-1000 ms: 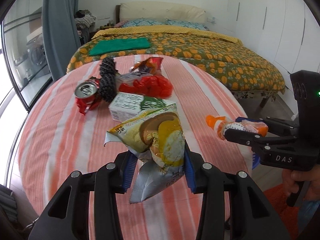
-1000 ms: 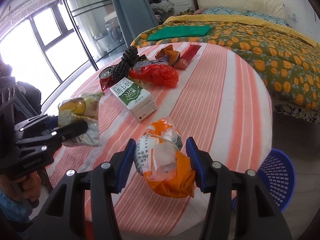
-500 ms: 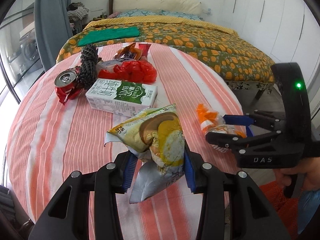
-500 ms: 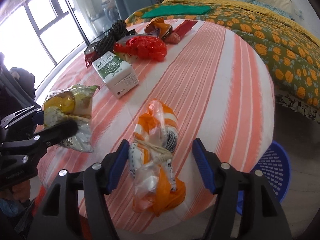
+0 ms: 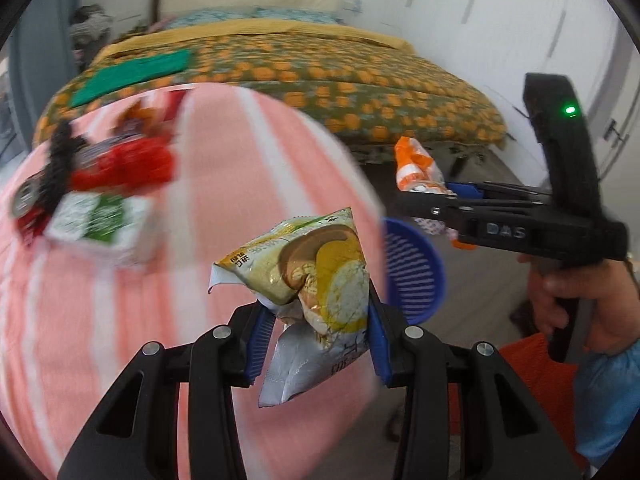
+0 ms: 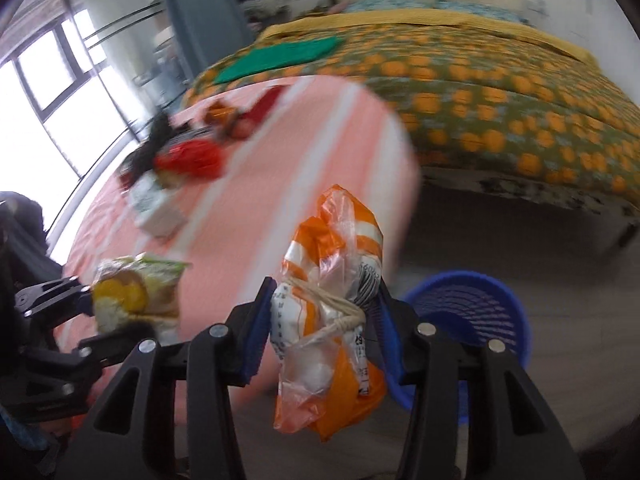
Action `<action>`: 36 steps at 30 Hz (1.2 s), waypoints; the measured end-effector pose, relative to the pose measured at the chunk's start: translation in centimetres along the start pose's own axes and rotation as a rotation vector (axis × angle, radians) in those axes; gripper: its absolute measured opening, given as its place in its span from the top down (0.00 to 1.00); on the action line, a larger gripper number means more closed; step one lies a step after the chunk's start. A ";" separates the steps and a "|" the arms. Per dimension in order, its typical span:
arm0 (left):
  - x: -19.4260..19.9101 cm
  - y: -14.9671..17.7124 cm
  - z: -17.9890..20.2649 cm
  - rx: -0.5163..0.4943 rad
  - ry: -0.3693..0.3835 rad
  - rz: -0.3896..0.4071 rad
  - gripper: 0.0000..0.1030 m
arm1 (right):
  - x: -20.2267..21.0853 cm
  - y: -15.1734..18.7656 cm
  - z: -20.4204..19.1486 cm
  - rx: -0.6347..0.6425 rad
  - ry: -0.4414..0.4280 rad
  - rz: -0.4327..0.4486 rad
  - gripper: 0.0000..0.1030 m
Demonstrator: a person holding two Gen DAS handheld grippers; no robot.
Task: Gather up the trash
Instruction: 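Carry both held snacks over the blue wastebasket with both tools, then open both tools to drop the snacks into the blue wastebasket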
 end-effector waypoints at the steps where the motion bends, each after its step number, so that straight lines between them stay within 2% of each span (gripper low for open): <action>1: -0.8 -0.5 1.2 -0.013 0.021 -0.009 0.60 | 0.3 0.1 2.0 -0.034 0.020 0.002 0.55; 7: -8.3 -3.3 8.1 -0.080 0.087 -0.095 0.60 | 0.7 2.3 12.2 -0.224 0.095 0.032 0.55; 10: -12.1 -4.2 10.2 -0.094 0.082 -0.121 0.60 | -0.1 2.9 15.5 -0.290 0.101 0.034 0.55; 15: -17.8 -5.5 11.5 -0.075 0.076 -0.157 0.56 | -1.2 3.2 18.4 -0.350 0.077 0.047 0.52; 16: -18.7 -5.7 11.7 -0.074 0.073 -0.157 0.54 | -1.4 3.1 18.8 -0.364 0.072 0.050 0.40; 17: -19.4 -5.9 11.8 -0.075 0.074 -0.159 0.45 | -1.5 3.1 19.4 -0.385 0.060 0.057 0.31; 19: -20.4 -6.5 12.2 -0.076 0.059 -0.156 0.40 | -1.3 3.1 20.1 -0.417 0.043 0.072 0.31; 21: -20.2 -6.8 12.5 -0.076 0.056 -0.142 0.34 | -0.9 2.8 20.5 -0.432 0.041 0.089 0.31; 24: -17.9 -6.8 12.7 -0.079 0.065 -0.086 0.26 | 0.1 2.3 20.8 -0.437 0.051 0.127 0.30; 29: -11.4 -5.7 12.2 -0.104 0.074 0.017 0.16 | 1.6 2.2 19.6 -0.405 0.094 0.173 0.25; 32: -7.7 -3.7 10.3 -0.122 0.028 0.058 0.13 | 2.0 2.1 18.2 -0.374 0.110 0.201 0.23; 36: -4.1 -0.3 5.0 -0.059 -0.058 0.060 0.13 | 2.8 1.8 14.2 -0.281 0.116 0.247 0.22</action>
Point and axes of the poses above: each gripper's, at about its wrist camera, not at the fingertips, and x roughly against the way its jaws point, z to its right, y to its underside, the point moved 3 cm from there along -x, roughly the way its jaws point, and after that the axes turned 5 degrees about -z, right-handed, at the moved point
